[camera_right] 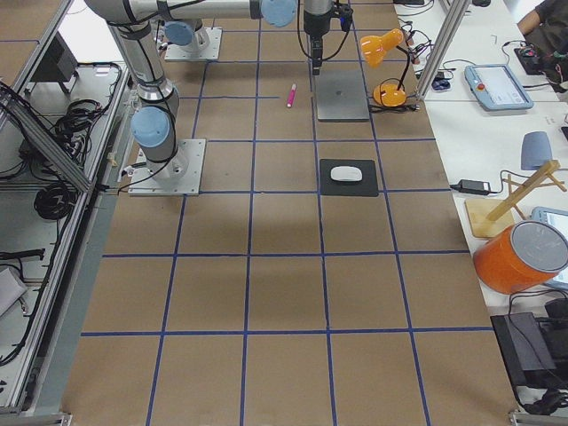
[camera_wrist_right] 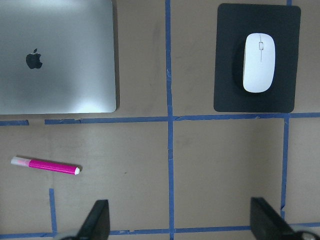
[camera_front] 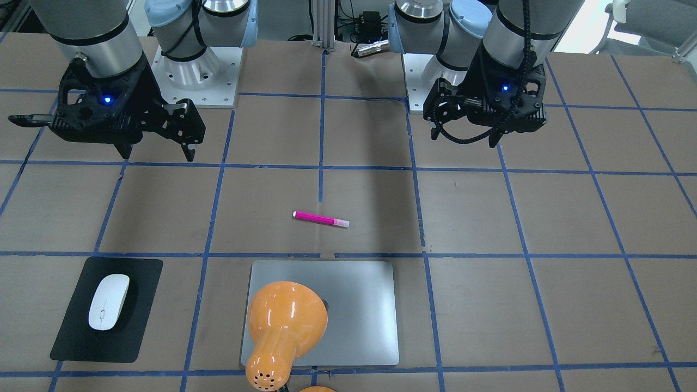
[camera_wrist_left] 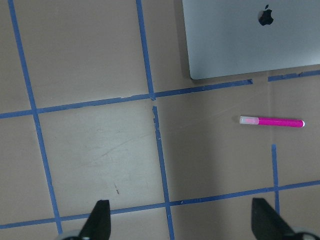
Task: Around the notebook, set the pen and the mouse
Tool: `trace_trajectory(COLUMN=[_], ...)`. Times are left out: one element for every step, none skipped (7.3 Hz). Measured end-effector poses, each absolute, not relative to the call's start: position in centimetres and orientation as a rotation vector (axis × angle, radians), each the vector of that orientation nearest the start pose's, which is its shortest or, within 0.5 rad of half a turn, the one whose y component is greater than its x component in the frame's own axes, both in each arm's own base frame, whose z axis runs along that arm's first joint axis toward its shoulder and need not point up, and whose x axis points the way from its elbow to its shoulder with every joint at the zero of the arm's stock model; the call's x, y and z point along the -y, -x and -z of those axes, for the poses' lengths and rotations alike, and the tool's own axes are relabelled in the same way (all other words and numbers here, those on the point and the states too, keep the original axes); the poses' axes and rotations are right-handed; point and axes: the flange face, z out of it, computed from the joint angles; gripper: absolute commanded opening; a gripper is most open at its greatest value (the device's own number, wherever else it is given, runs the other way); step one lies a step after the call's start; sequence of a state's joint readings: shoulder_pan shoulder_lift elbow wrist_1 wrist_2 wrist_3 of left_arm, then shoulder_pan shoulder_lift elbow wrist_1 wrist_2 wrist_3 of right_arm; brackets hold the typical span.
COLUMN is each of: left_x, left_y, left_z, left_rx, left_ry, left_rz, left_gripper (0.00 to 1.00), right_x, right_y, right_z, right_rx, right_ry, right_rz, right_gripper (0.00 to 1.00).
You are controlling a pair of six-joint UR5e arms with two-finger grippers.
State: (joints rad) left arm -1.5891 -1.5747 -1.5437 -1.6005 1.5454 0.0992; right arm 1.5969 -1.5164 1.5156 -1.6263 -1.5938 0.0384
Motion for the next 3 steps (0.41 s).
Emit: trace_trajectory(left_x=[49.04,49.07,49.08], left_y=[14.41,14.36,14.33], left_z=[-49.70,-49.82,-49.94], left_rx=[-3.161,-3.161,-3.159], left_ry=[-0.183,-0.180,-0.178], left_rz=[-0.006,-0.001,0.003], left_gripper=[1.00,1.00,1.00], right_x=[51.69,51.67,51.66], right_y=[-14.46,-14.45,-14.45], right_z=[-49.34,-49.34,-49.35], right_rx=[-3.161,-3.161,-3.161], right_ry=[-0.020,-0.020,-0.020], right_rz=[0.090,0.089,0.089], right_gripper=[1.00,1.00,1.00])
